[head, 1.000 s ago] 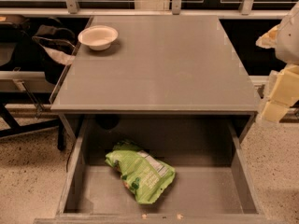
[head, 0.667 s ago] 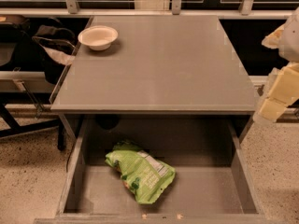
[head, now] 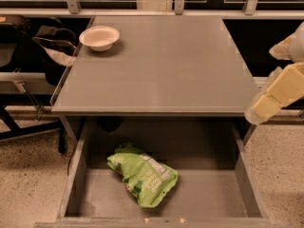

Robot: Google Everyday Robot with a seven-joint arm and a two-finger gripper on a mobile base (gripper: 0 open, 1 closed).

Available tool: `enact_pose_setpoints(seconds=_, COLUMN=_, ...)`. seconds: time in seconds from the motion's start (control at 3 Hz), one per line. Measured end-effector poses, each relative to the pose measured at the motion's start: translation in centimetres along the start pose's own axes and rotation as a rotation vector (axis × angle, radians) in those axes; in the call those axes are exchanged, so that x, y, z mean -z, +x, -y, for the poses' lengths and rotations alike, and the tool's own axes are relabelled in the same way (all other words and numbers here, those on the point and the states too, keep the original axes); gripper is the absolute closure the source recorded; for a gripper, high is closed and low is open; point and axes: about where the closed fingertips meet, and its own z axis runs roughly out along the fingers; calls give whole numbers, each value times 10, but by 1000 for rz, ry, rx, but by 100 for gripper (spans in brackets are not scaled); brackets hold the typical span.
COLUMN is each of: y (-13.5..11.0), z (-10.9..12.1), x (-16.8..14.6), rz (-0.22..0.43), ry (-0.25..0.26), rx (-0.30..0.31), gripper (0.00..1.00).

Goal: Pick green rice chip bag from top drawer and place on counter

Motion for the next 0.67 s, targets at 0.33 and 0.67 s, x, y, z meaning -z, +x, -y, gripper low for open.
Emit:
enact_pose_setpoints(seconds=0.33, y=-16, z=-22, x=-11, rz=181, ry=-116, rx=58, gripper=0)
enact_pose_setpoints(seconds=0.67, y=-32, z=-41, x=-13, rz=309, ry=-169, rx=158, gripper=0)
